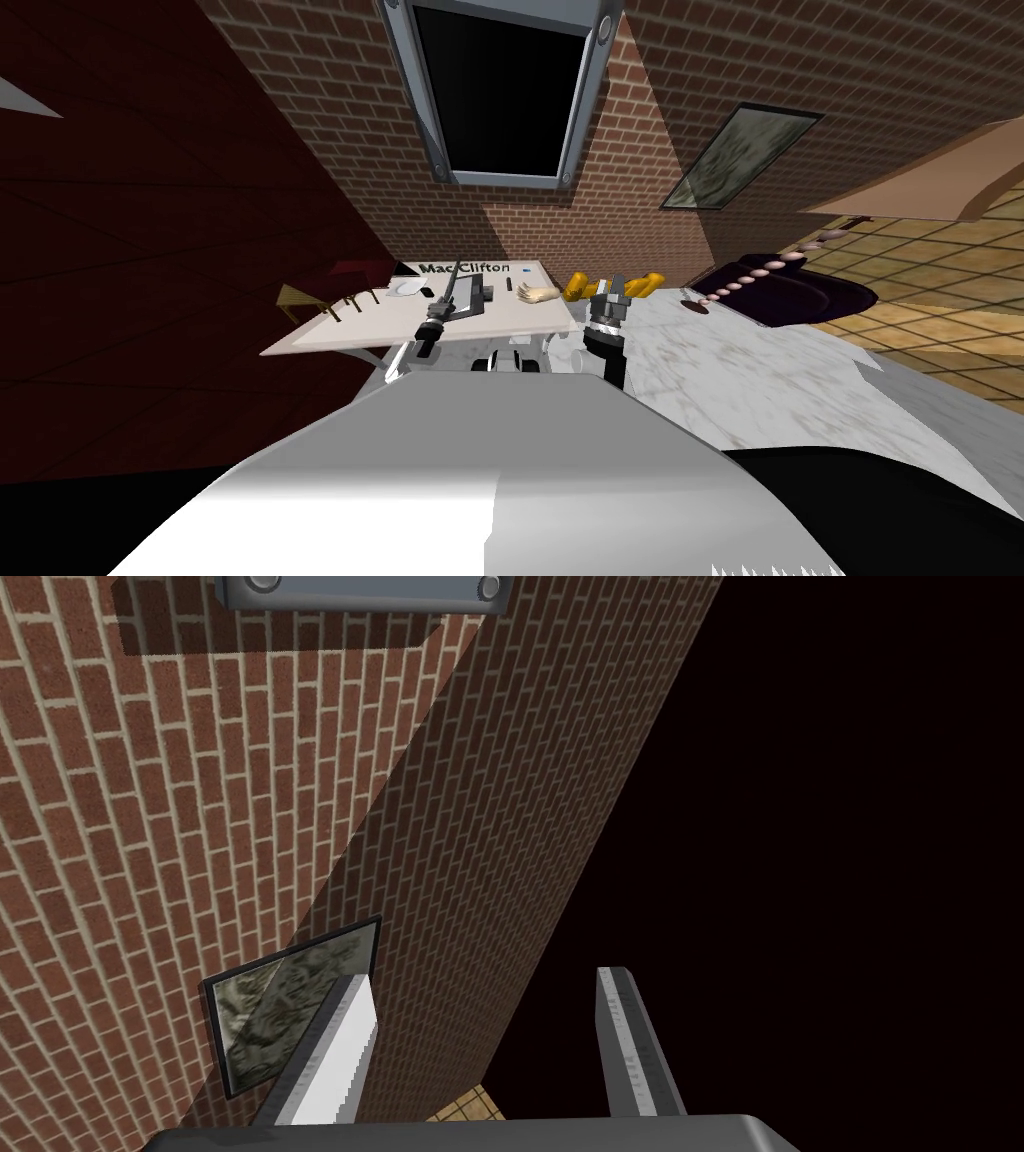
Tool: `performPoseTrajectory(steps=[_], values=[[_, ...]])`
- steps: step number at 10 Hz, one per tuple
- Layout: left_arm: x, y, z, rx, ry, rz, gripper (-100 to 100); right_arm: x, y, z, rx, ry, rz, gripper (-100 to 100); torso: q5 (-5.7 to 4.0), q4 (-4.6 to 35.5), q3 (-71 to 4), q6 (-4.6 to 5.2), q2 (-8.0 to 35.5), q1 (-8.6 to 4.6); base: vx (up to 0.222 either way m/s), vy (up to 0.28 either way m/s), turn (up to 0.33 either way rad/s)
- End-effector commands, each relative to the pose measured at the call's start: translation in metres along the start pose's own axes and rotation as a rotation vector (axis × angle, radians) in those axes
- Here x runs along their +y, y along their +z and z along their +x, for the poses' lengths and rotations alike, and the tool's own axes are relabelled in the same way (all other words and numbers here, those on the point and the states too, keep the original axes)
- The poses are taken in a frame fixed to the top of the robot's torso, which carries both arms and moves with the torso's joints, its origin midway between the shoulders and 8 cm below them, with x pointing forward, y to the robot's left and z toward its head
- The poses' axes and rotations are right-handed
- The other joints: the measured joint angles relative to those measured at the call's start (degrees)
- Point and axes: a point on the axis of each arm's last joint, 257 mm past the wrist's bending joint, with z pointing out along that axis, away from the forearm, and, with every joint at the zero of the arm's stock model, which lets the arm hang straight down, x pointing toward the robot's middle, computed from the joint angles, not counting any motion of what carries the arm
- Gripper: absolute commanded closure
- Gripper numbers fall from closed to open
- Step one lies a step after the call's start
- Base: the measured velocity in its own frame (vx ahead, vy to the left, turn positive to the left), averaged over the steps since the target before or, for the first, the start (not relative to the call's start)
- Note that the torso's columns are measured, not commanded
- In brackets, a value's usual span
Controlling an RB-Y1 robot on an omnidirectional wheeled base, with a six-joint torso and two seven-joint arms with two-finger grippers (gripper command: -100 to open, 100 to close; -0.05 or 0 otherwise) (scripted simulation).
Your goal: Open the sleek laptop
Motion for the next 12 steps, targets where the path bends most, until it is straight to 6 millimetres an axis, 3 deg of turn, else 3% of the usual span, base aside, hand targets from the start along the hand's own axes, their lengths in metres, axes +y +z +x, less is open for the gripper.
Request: performPoseTrajectory(steps=[1,9,10,11,12], values=[[0.004,-0.008,0.025,0.049,0.016,-0.013,100,0.000,0.000,0.000,0.000,0.000,0.000,0,-0.07,0.1,0.0,-0.06,0.1,0.04,0.006,-0.013,0.014],[-0.034,-0.008,0.055,0.071,0.121,0.045,100,0.000,0.000,0.000,0.000,0.000,0.000,0,-0.10,0.1,-0.1,-0.05,-0.1,0.11,0.014,-0.010,0.043],[-0.034,-0.008,0.055,0.071,0.121,0.045,100,0.000,0.000,0.000,0.000,0.000,0.000,0,-0.07,0.0,0.0,-0.09,0.0,0.08,0.009,0.000,0.014],[-0.042,0.001,0.037,0.027,0.129,0.065,100,0.000,0.000,0.000,0.000,0.000,0.000,0,0.00,0.0,0.0,0.00,0.0,0.15,-0.012,-0.013,-0.001],[-0.055,-0.007,0.049,0.031,0.153,0.099,100,0.000,0.000,0.000,0.000,0.000,0.000,0,-0.14,0.3,0.0,0.14,0.0,0.01,0.056,-0.001,0.159]])
